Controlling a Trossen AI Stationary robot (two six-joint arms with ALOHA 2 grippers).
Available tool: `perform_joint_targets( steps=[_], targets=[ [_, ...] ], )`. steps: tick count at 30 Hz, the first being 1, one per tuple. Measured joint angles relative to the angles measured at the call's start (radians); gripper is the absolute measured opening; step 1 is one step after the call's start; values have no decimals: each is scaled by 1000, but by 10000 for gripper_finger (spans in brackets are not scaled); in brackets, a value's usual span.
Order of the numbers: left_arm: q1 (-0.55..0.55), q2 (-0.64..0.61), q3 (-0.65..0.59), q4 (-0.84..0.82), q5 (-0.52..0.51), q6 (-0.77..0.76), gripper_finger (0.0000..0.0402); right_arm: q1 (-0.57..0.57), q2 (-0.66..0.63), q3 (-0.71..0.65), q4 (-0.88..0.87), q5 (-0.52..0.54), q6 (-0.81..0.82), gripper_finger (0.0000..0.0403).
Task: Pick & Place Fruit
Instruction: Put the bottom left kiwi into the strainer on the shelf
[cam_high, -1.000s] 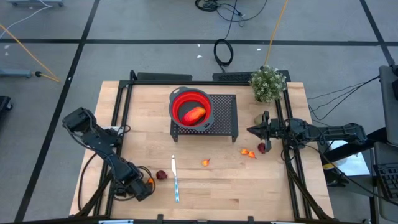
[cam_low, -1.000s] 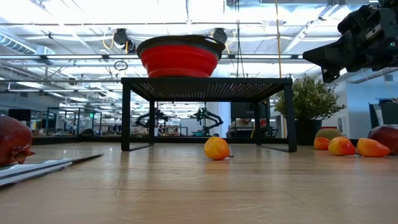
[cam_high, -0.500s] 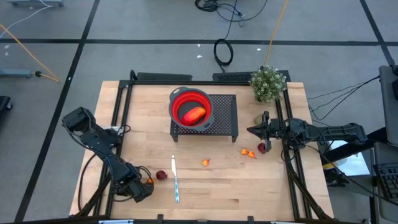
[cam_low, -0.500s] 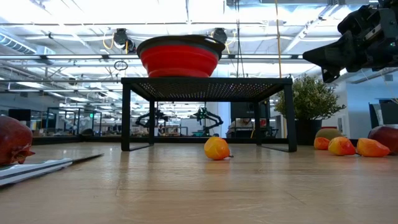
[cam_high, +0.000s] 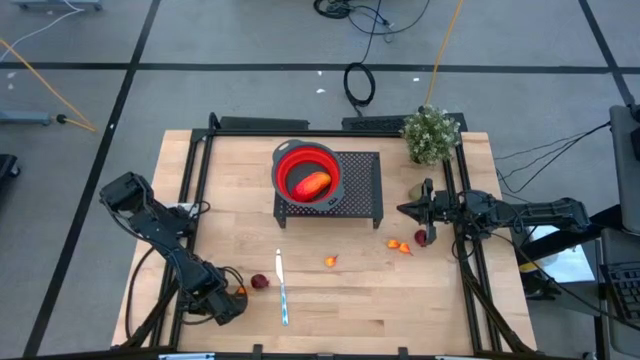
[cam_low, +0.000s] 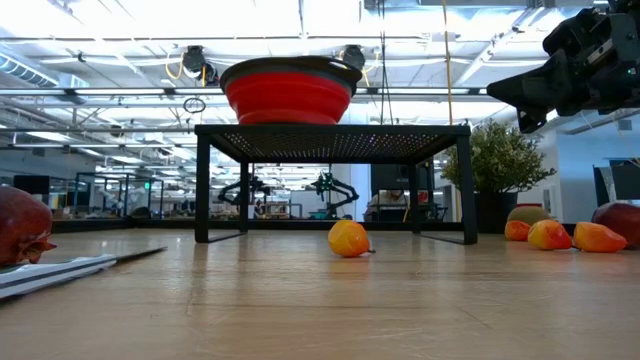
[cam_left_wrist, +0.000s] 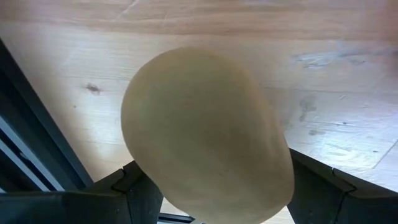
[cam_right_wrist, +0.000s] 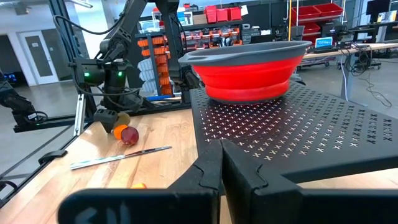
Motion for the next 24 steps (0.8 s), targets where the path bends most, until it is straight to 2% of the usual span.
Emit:
perform_joint_targets(
  steps=[6, 16, 24],
  targets=[
    [0, 0, 0, -9, 2, 0, 275, 0, 0, 0, 0, 0, 0, 0],
    [1, 0, 1, -27, -2, 1, 215, 0, 0, 0, 0, 0, 0, 0],
    [1, 0, 1, -28, -1, 2, 225, 0, 0, 0, 0, 0, 0, 0]
  ],
)
